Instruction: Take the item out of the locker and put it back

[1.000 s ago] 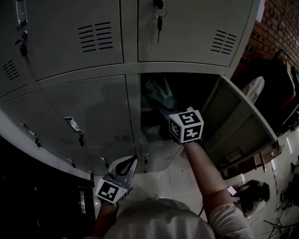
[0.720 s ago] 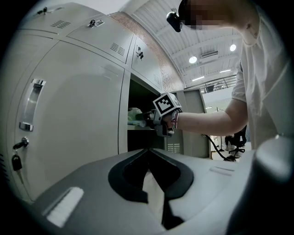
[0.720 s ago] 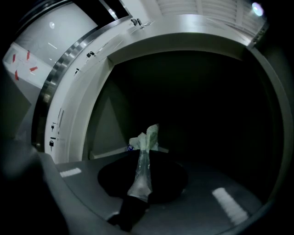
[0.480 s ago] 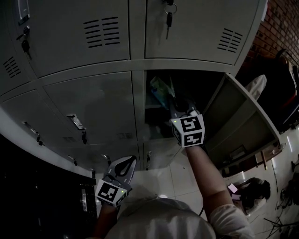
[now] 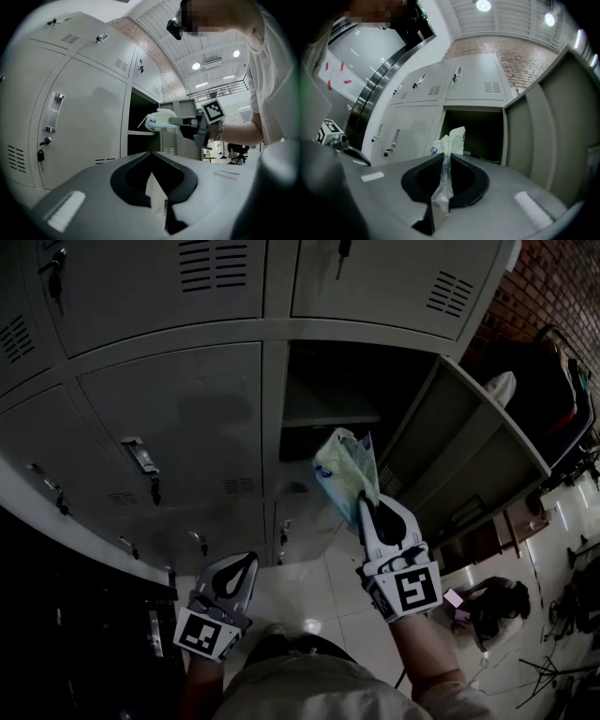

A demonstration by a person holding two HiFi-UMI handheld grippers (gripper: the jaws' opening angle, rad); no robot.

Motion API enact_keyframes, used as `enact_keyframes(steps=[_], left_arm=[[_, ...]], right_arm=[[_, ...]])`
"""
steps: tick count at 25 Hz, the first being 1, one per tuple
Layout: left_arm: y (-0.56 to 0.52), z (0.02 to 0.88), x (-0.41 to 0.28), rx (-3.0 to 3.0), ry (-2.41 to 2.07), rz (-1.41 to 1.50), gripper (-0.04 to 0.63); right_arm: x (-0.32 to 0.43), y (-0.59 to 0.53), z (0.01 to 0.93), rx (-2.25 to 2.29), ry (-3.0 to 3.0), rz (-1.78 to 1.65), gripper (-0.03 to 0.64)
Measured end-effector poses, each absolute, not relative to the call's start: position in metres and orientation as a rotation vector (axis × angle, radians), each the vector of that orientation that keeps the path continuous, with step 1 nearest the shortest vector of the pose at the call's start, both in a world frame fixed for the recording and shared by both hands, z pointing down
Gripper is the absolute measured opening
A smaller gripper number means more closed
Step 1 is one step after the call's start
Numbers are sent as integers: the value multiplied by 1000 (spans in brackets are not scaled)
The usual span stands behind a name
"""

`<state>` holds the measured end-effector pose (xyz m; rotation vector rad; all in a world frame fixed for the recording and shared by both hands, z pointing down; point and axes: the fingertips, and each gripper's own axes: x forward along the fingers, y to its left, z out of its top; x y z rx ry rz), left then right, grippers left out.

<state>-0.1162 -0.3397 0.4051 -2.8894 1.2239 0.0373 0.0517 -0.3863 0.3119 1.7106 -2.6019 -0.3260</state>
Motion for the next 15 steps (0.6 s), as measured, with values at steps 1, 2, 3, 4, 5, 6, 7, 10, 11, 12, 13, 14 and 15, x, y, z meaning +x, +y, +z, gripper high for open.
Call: enact_keyframes(steps=[1, 2, 3, 4, 5, 6, 7, 10, 11, 12, 13, 14, 15], left_arm=[[-332, 404, -115, -2882, 1235, 50, 0], [-322, 403, -114, -2878, 1242, 59, 0], [-312, 402, -112, -2873, 1244, 62, 0], [-301, 401, -109, -2866, 1242, 58, 0], [-290, 400, -105, -2855, 1238, 50, 0], [-277, 398, -101, -2844, 1234, 41, 0], [-263, 397, -95, -2836, 1233, 33, 0], [-212, 396, -73, -2819, 1239, 19, 0], [-192, 397, -64, -2816, 1241, 13, 0], [-172, 401, -56, -2815, 1242, 5, 0], [-152, 405, -48, -2814, 1246, -4, 0], [-134, 409, -41, -2813, 1253, -15, 0], [-116, 413, -34, -2815, 1264, -26, 0]], right_arm=[[55, -363, 321, 1711, -2594, -319, 12], [58, -340, 330, 1710, -2586, -317, 12], [61, -318, 339, 1709, -2580, -320, 12], [64, -298, 346, 1707, -2577, -327, 13], [67, -280, 353, 1703, -2578, -331, 14], [71, -264, 360, 1696, -2583, -326, 14], [76, -248, 367, 1686, -2590, -309, 14], [94, -200, 385, 1652, -2625, -217, 14], [101, -183, 389, 1642, -2640, -194, 14], [107, -165, 392, 1630, -2650, -183, 14], [112, -147, 395, 1617, -2654, -183, 14], [117, -130, 398, 1605, -2653, -189, 14], [122, -114, 402, 1594, -2655, -194, 14]])
